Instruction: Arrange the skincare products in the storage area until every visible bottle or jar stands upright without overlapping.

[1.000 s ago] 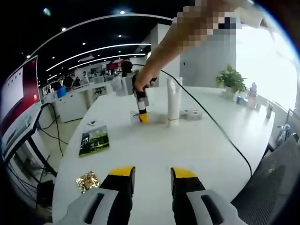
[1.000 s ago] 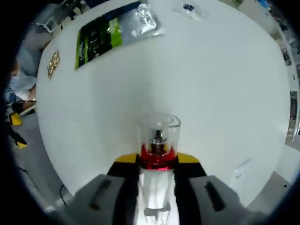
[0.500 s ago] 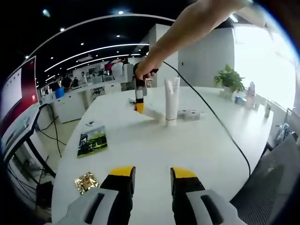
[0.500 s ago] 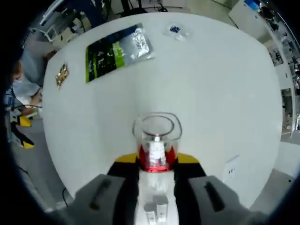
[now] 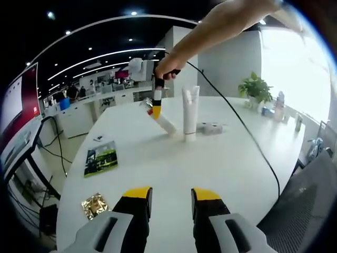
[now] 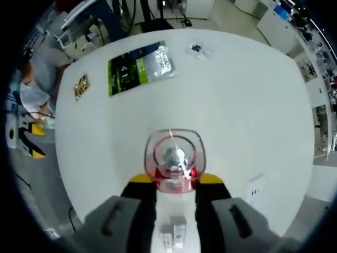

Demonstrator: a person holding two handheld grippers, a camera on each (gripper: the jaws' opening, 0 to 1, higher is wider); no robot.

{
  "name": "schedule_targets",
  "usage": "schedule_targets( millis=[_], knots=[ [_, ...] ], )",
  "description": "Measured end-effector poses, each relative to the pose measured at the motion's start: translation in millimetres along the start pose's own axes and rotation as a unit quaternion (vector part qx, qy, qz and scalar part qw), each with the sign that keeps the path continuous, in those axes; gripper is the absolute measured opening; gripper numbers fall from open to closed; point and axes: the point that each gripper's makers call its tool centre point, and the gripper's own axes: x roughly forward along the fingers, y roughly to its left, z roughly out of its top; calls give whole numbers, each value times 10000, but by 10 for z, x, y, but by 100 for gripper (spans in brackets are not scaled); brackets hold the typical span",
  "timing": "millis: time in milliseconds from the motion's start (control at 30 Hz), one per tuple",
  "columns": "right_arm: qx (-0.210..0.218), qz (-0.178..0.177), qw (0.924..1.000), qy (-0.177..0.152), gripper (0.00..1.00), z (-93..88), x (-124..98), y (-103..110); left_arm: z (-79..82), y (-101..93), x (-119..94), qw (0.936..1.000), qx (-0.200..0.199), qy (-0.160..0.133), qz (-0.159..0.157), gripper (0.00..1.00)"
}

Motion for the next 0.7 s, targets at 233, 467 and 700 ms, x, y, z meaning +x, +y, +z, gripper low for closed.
schedule_targets(
  millis=[233, 467, 700],
  knots=[
    [-26, -21, 9997, -223, 26, -8, -58, 20, -2, -9, -2, 10000, -12, 16, -1, 31],
    [-45, 25, 9986, -530, 26, 62, -70, 50, -14, -14, 0, 10000, -5, 47, -1, 30],
    [-92, 70, 9968, -785, 26, 94, -157, 118, -15, -20, 5, 10000, 3, 54, -20, 30]
  ],
)
